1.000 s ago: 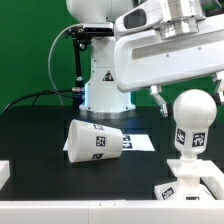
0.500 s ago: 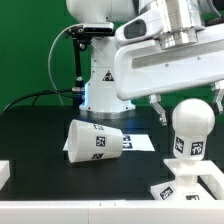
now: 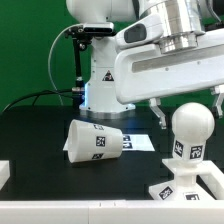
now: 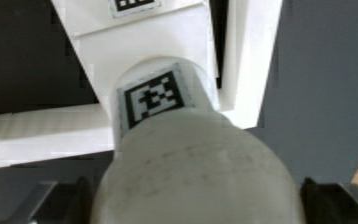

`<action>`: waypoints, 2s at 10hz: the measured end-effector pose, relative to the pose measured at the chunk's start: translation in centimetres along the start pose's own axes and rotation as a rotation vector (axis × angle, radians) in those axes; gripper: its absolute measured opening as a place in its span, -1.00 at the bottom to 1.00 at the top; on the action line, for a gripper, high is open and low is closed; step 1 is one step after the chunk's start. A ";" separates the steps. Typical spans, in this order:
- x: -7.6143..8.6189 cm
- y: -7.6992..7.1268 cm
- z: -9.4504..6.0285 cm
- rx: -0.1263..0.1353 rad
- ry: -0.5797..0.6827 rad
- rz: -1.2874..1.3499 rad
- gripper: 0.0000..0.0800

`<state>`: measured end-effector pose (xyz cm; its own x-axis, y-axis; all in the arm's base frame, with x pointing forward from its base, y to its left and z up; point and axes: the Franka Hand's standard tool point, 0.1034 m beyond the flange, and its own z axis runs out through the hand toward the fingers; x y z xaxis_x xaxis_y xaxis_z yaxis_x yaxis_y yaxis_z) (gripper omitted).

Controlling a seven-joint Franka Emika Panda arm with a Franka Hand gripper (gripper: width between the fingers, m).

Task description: Assemble lamp

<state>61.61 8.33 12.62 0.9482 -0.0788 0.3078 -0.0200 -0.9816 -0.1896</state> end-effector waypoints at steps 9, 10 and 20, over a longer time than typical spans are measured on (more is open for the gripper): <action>-0.1 0.7 -1.1 -0.074 -0.219 -0.026 0.75; -0.3 0.9 -0.8 -0.074 -0.229 -0.017 0.75; -1.0 0.4 0.8 -0.075 -0.327 0.031 0.44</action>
Offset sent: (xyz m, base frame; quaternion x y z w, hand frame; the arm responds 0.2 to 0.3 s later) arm 0.0000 0.0000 0.0000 0.0000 0.0000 0.0000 1.0000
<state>60.87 8.18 11.53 0.9980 -0.0610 -0.0149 -0.0623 -0.9907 -0.1211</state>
